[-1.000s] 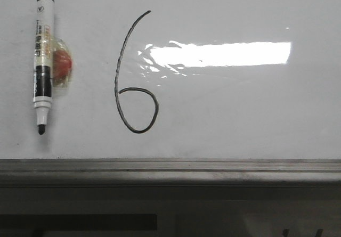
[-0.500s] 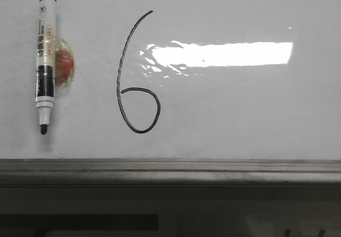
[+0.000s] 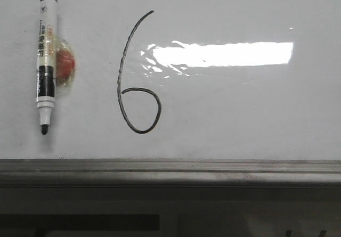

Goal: Write number 6 on whiteboard

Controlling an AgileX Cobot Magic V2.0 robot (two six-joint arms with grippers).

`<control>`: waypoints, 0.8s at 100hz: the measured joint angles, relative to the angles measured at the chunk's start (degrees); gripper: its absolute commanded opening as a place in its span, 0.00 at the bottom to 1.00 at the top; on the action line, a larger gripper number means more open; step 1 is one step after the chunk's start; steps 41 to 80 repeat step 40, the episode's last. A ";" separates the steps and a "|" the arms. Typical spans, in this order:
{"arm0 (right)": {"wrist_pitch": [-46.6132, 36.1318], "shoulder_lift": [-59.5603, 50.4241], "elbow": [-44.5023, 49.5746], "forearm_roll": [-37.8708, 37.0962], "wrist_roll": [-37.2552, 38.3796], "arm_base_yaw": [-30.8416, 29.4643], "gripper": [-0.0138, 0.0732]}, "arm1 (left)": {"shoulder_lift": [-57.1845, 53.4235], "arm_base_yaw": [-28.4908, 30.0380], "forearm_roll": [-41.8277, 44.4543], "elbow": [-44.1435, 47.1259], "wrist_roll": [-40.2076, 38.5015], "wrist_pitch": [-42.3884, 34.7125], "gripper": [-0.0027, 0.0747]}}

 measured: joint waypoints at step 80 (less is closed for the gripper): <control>0.31 0.00 -0.07 0.00 0.00 0.00 0.10 | 0.00 0.00 0.00 0.00 0.00 0.00 0.01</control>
